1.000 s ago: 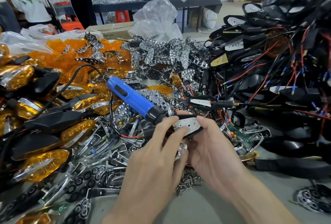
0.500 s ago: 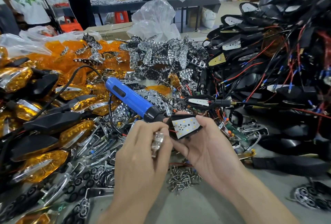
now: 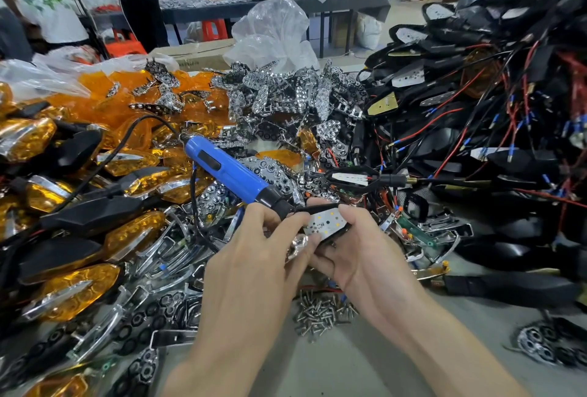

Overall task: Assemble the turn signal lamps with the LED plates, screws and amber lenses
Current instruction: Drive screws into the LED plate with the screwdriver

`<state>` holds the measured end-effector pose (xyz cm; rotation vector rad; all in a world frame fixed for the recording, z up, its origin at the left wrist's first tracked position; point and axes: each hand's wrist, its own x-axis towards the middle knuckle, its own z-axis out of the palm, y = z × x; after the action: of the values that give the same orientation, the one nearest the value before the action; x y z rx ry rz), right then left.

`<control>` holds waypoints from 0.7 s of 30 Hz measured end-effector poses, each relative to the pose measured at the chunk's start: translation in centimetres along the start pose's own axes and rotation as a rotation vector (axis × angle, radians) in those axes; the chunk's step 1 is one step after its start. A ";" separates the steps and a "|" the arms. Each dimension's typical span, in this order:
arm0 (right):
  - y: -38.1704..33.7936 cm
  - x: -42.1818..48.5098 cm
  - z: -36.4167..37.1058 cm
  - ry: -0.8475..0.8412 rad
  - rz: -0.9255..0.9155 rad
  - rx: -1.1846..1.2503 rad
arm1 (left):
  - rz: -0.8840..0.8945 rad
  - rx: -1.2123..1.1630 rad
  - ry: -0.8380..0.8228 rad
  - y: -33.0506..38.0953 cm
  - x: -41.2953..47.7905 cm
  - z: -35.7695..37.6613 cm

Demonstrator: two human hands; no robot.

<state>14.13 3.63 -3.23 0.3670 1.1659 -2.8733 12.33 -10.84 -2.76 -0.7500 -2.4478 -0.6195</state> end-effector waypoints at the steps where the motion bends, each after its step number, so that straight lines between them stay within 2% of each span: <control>1: 0.1 0.0 0.0 0.003 -0.008 -0.002 | -0.004 -0.002 -0.006 0.0 0.0 0.1; 10: -0.2 -0.2 0.2 0.036 -0.054 0.019 | -0.124 -0.111 0.036 -0.6 0.1 -1.3; 14: -1.3 -0.3 0.3 0.113 -0.051 0.062 | -0.120 -0.062 -0.028 -1.4 0.0 -2.6; 21: -2.2 -0.9 0.2 0.090 -0.087 0.071 | -0.141 -0.106 -0.080 -2.3 0.2 -2.5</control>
<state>14.73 5.01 -1.33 0.4633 1.1215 -3.0093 11.56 -13.83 -1.35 -0.6582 -2.5741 -0.7921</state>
